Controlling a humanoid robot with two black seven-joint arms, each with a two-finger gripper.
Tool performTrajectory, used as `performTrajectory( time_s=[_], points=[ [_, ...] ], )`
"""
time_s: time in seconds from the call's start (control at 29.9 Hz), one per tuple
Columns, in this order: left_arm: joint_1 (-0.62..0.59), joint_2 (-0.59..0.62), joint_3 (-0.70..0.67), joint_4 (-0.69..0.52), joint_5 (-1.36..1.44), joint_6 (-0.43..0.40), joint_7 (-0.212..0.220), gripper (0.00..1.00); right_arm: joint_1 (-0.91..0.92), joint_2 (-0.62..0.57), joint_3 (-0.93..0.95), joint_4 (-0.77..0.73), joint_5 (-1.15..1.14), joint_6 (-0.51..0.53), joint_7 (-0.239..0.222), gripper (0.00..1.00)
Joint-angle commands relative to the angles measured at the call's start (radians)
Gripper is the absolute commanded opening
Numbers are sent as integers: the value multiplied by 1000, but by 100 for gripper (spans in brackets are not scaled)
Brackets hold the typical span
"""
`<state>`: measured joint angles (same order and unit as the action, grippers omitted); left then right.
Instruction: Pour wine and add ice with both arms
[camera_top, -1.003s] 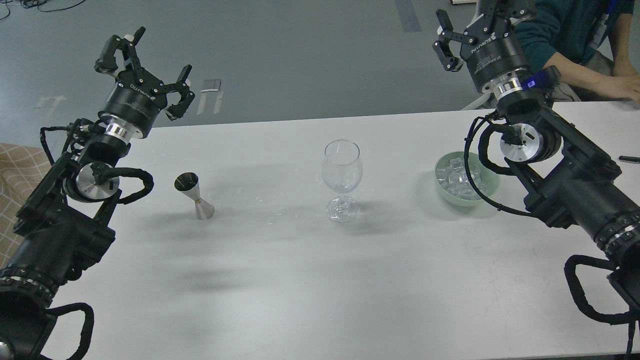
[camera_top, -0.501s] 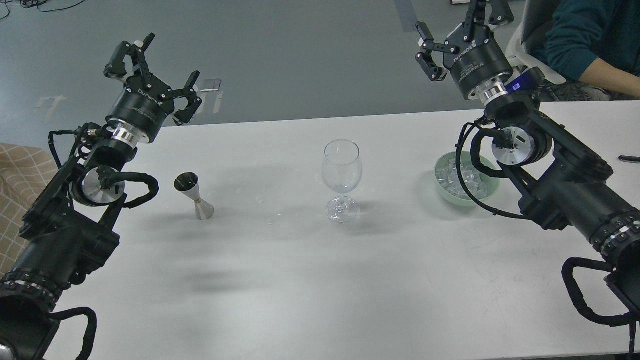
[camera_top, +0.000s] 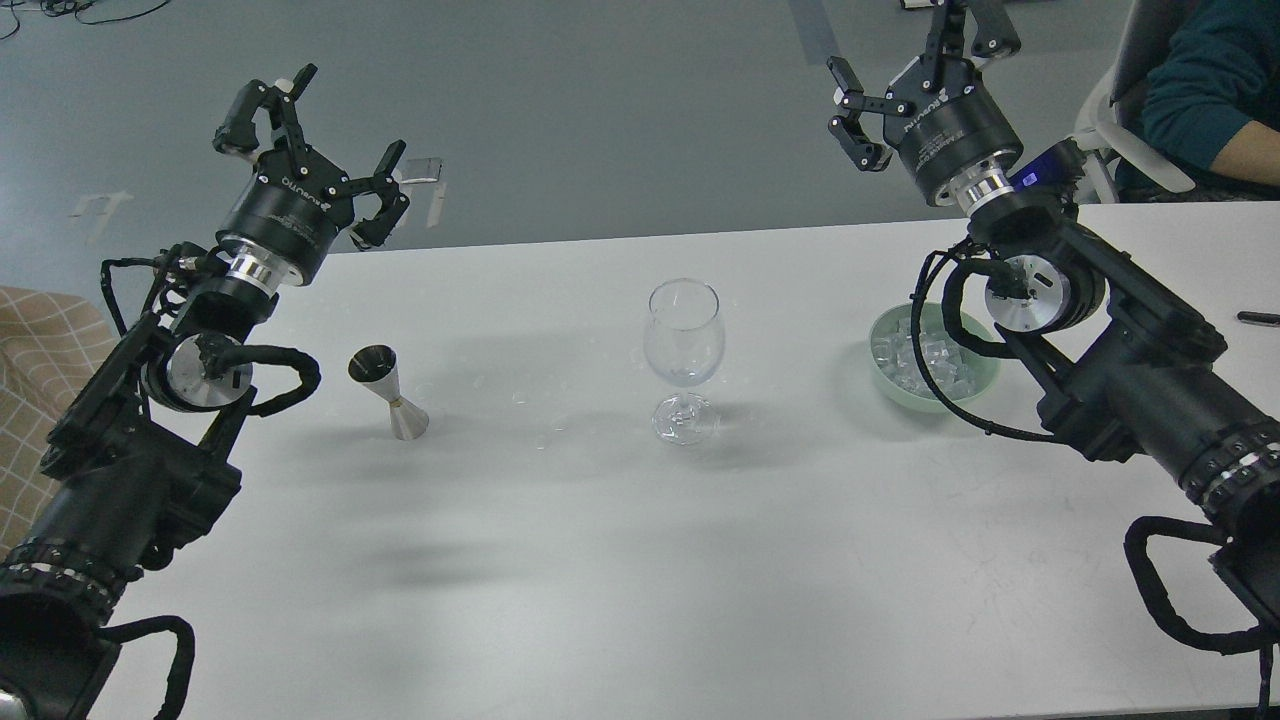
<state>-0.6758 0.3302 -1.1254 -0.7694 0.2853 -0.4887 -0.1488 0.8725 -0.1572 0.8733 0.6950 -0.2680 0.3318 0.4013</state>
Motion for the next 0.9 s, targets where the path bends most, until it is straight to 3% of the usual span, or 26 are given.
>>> performTrajectory(
  time_s=[0.0,0.87],
  points=[
    [4,6,-4,-11,0,0,-3,98,-4,1,0,0,0,0,1,100],
    [1,4,-2,-16,0,0,-9,98,-3,1,1,-8,-3,-2,2,100]
  ],
)
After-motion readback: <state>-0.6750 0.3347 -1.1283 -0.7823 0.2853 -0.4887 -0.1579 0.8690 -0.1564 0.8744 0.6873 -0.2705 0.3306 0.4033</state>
